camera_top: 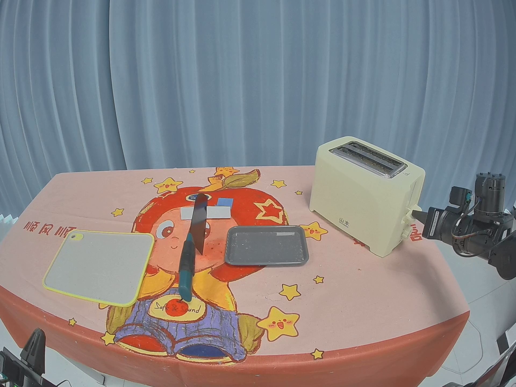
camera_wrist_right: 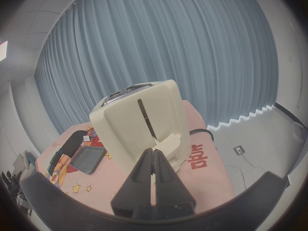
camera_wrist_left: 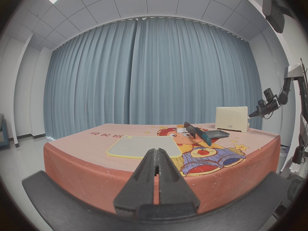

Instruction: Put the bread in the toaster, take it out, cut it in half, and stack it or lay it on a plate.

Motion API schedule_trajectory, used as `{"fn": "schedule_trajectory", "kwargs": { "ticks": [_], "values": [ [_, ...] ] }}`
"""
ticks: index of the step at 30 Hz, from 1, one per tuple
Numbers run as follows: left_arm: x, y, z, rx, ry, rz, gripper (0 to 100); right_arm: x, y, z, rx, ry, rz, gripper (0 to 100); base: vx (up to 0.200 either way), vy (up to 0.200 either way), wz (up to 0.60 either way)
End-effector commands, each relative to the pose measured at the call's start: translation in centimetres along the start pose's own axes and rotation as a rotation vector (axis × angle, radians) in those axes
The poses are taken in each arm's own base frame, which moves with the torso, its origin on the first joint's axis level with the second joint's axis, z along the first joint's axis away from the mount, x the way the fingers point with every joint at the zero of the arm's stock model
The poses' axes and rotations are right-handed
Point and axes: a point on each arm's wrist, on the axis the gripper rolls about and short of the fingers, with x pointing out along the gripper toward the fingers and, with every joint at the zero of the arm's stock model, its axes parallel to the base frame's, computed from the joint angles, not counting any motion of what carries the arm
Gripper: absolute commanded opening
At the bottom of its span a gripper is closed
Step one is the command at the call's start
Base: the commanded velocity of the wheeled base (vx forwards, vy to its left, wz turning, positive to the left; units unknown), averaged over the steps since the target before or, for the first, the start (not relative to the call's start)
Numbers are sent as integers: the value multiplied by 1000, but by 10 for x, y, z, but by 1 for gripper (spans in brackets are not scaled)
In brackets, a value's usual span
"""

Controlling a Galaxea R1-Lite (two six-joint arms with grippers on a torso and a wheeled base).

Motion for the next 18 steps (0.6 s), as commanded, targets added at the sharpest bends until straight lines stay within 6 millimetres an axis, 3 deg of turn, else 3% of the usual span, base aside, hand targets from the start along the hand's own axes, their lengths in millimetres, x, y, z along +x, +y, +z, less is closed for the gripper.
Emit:
{"fn": "schedule_trajectory", "kwargs": {
  "ticks": [1, 18],
  "values": [
    [1, 0, -5, -1, 14, 1, 0, -6, 3, 5, -5, -28, 12, 0, 0, 0, 0],
    [1, 0, -5, -1, 14, 1, 0, -24, 16, 13, -25, -87, 57, 0, 0, 0, 0]
  ]
}}
